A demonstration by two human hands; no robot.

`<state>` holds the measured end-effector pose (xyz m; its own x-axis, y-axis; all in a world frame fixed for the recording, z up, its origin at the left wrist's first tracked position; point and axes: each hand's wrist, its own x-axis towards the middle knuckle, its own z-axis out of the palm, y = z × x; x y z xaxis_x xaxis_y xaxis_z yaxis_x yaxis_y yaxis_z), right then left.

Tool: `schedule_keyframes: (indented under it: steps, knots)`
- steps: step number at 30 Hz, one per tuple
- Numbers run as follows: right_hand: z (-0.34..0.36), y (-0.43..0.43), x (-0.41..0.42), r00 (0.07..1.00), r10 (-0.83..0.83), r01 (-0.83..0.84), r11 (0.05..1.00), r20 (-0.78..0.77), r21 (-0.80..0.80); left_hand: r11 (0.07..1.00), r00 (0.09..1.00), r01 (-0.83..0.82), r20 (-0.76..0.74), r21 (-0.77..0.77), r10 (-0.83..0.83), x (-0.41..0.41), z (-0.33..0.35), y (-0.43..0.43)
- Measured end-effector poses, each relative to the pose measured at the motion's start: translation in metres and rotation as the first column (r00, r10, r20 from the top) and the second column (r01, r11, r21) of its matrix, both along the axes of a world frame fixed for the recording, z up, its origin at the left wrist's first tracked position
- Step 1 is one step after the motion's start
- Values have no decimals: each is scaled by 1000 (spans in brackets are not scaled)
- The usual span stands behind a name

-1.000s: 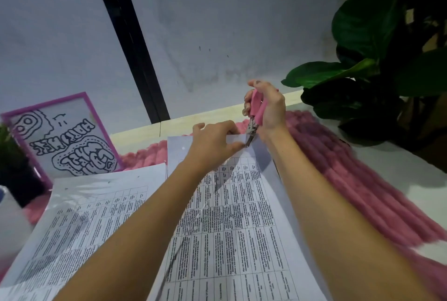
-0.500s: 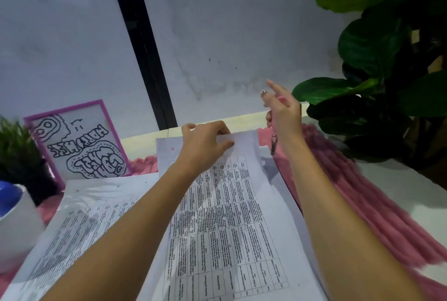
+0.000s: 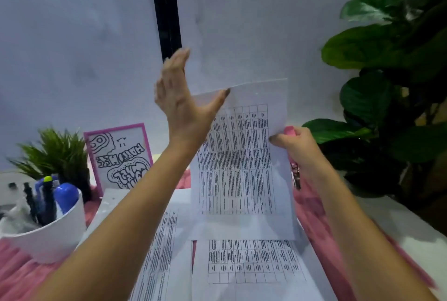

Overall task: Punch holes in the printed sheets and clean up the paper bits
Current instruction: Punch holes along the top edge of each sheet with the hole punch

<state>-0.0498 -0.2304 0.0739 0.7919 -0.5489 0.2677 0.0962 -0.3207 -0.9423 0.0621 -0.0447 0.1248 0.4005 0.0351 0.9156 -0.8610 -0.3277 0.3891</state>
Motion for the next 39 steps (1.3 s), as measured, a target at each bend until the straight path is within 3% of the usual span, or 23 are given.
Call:
schedule_keyframes:
  steps: [1, 2, 4, 6, 7, 9, 12, 15, 20, 25, 27, 30, 35, 39]
  knots:
    - [6, 0, -4, 1000, -10, 10, 1000, 22, 6, 995, 984, 46, -167, -87, -60, -3, -5, 7]
    - [12, 0, -7, 999, -12, 11, 1000, 49, 23, 979, 912, 119, -371, -165, -173, -7, -10, 12]
    - [22, 3, -12, 996, -12, 5, 997, 90, 71, 913, 623, 291, -668, -286, -408, -7, -29, 20]
    - [30, 8, -16, 994, -29, 19, 996, 110, 91, 869, 430, 428, -790, -248, -438, -15, -47, 27]
    - [34, 11, -19, 991, -35, 24, 996, 128, 90, 859, 403, 465, -814, -211, -418, -19, -55, 28]
    - [40, 19, -26, 986, -50, 38, 996, 160, 80, 879, 463, 435, -789, -195, -405, -26, -64, 28]
    - [46, 29, -37, 968, -85, 91, 996, 237, -15, 880, 666, 426, -585, -210, -463, -33, -59, 33]
    - [40, 35, -46, 956, -95, 112, 993, 277, -48, 910, 752, 381, -518, -163, -407, -37, -60, 32]
    - [10, 40, -42, 977, -184, 185, 983, 104, -1, 939, 663, 344, -704, -16, -255, -47, -87, 32]
    - [47, 65, -23, 962, -212, 215, 977, 171, -1, 933, 710, 334, -616, -132, -341, -34, -39, 86]
    - [53, 81, -10, 971, -199, 199, 980, 132, 15, 946, 750, 294, -581, -135, -316, -32, -26, 118]
    - [31, 110, 12, 990, -82, 79, 996, -119, -29, 990, 822, 130, -564, 48, -80, -35, -38, 167]
    - [-48, 161, 44, 827, 48, -174, 969, -560, -174, 955, 654, 83, -738, 285, 164, -47, -119, 232]
    - [-77, 178, 47, 743, 48, -253, 944, -668, -213, 919, 587, 72, -761, 389, 276, -53, -158, 253]
